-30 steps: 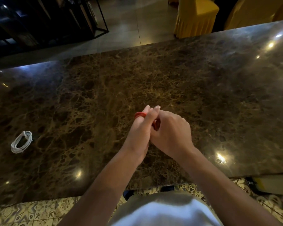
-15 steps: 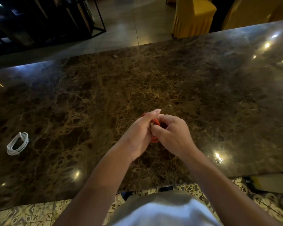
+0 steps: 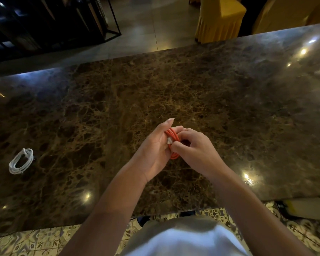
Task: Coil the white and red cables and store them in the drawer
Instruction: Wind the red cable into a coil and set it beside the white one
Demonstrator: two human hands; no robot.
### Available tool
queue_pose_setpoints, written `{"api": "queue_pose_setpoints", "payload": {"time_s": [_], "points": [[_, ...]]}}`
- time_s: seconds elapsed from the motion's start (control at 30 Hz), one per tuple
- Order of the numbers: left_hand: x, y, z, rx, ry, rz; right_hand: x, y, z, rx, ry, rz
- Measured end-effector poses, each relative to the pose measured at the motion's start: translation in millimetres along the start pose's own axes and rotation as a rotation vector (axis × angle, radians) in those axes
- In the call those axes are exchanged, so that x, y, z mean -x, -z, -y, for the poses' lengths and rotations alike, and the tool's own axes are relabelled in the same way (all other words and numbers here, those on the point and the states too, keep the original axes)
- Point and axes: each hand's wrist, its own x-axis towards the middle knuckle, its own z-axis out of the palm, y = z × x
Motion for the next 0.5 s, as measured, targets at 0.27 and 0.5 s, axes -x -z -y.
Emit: {"api": "queue_pose_setpoints", "payload": {"time_s": [0.27, 0.5], "points": [[3, -3, 2, -0.116, -0.13, -0.069, 8, -21, -8, -0.203, 0.025, -0.196], [4, -9, 11, -0.195, -0.162, -0.068, 4, -14, -12, -0.252, 0.029, -0.139]]}}
